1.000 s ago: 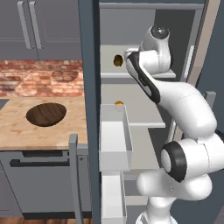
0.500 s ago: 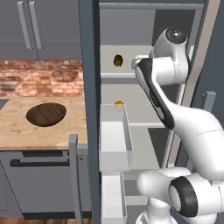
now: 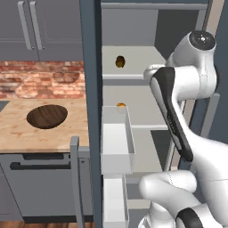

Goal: Take the sweet potato, peach, and lime from the freezer and place them in the bowl on the counter.

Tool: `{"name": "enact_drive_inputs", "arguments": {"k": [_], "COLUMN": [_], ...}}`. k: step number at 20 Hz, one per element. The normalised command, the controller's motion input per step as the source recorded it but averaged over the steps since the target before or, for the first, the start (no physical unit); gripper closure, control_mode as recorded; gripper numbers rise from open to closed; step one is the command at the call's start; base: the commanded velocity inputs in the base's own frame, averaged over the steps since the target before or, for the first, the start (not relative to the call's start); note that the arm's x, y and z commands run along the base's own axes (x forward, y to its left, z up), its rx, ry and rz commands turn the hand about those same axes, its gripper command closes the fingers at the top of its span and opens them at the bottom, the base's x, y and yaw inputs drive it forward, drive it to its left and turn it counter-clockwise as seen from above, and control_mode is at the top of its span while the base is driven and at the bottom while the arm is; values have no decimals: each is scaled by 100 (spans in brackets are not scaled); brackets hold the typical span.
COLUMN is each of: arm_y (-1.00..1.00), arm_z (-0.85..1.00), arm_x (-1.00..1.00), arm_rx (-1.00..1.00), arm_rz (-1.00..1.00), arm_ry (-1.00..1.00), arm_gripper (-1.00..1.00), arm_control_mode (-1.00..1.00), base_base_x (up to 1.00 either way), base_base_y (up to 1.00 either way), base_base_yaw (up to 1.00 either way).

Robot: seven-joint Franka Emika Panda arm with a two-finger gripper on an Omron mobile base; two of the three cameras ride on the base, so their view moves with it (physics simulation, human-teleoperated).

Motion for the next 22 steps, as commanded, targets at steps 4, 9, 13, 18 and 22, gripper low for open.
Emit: {"name": "enact_drive_inputs", "arguments": {"k": [4,9,13,18,22], "arm_y": [0,-15,-20,1,1], "arm_z": [0,-4,-13,-9,-8], "arm_x": [-78,-53,-68,-53,-48], "arm_rx": [0,0,0,0,0], "arm_rz": [0,0,3,4,3], "arm_ry": [2,1,-1,3,0], "arm_gripper": [100,100,100,100,100], "arm_control_mode": [-100,-100,-100,-100,-100], "base_base_x": [0,0,0,0,0], "base_base_y": [0,0,0,0,0], "base_base_yaw": [0,0,0,0,0]}}
